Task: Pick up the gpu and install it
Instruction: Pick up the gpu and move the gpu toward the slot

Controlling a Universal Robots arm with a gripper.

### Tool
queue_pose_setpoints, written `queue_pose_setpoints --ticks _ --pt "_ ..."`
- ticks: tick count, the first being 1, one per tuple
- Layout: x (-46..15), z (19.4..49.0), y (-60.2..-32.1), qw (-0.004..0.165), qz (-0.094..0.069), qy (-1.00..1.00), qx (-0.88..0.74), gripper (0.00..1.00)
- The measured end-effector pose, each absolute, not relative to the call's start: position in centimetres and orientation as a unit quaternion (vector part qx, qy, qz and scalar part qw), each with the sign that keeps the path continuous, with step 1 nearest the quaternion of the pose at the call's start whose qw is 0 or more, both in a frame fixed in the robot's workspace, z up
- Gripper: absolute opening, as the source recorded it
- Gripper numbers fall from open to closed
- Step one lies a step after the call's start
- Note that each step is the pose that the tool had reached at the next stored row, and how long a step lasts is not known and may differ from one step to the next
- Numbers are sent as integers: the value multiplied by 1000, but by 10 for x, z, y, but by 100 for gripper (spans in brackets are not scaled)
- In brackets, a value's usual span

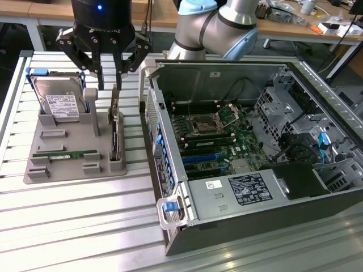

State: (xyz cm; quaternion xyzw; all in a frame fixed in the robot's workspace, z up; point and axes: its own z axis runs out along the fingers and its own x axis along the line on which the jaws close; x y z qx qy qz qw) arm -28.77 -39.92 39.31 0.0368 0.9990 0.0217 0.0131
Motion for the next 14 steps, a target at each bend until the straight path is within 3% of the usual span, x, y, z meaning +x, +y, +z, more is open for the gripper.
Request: queue_pose_setpoints --ticks 14 --pt "-289 387 -399 13 22 999 37 36"
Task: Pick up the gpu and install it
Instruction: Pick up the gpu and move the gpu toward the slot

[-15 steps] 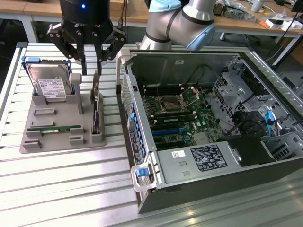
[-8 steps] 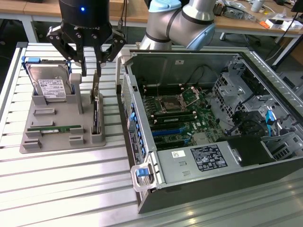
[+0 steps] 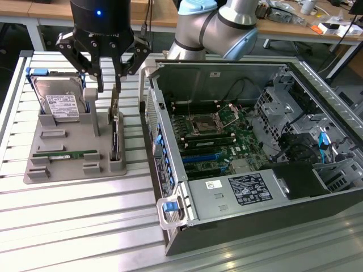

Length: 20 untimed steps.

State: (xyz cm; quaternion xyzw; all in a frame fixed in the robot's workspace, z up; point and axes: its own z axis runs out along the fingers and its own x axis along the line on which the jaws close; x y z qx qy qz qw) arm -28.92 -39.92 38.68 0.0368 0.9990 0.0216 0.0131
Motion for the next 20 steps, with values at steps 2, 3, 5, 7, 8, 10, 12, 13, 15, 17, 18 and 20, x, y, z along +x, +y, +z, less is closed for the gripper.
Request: queue_pose_setpoints --ticks 2,3,5,7,8,10,12,13,15,17,18,20 --pt "-289 386 -399 13 22 999 37 36" --pt "-289 386 -399 13 22 999 37 36" --pt "-289 386 -399 13 22 999 37 36" --pt "-289 385 -399 13 22 999 37 36" --pt "-289 385 -399 13 22 999 37 36" --pt "-289 385 -399 13 22 999 37 36" --pt "-289 384 -399 13 22 999 37 36" --pt "-289 384 -399 13 22 999 37 36" --pt "-289 384 -399 13 22 999 37 36" --pt "-289 383 -399 13 22 999 37 36" --pt "-289 383 -399 13 22 999 37 36" --pt "-289 383 -399 13 22 999 37 36"
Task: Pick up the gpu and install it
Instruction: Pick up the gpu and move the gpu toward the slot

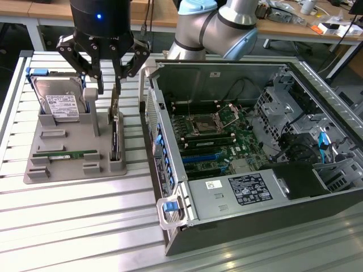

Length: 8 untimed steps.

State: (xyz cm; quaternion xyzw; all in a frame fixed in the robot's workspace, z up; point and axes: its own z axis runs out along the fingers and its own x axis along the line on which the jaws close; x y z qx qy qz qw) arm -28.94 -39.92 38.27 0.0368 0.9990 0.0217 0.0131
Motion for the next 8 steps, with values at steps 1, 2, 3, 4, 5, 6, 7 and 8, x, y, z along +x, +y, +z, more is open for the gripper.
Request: queue_pose_setpoints --ticks 1,2,3,4,5,6,7,8 --pt "-289 382 -399 13 22 999 37 36" --pt "-289 382 -399 13 22 999 37 36" --pt "-289 382 -399 13 22 999 37 36" --pt "-289 382 -399 13 22 999 37 36" --pt "-289 382 -399 13 22 999 37 36" --pt "-289 381 -399 13 22 999 37 36" --pt "-289 381 -399 13 22 999 37 36" --pt "-289 381 -399 13 22 999 37 36"
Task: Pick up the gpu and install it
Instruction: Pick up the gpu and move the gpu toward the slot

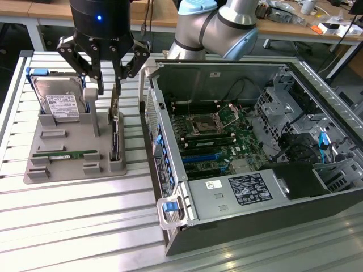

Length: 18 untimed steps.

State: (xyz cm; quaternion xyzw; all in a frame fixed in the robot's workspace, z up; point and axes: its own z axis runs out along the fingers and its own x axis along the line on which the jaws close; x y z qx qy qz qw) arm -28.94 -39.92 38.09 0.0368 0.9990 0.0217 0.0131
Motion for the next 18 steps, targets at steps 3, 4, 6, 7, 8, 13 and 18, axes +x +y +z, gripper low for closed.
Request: queue_pose_setpoints --ticks 3,4,6,7,8,13,18 --pt "-289 380 -399 13 22 999 37 36" --pt "-289 380 -399 13 22 999 37 36" --pt "-289 380 -399 13 22 999 37 36" --pt "-289 380 -399 13 22 999 37 36" --pt "-289 380 -399 13 22 999 37 36" --pt "-289 379 -399 13 22 999 37 36" --pt "-289 377 -399 13 22 999 37 36"
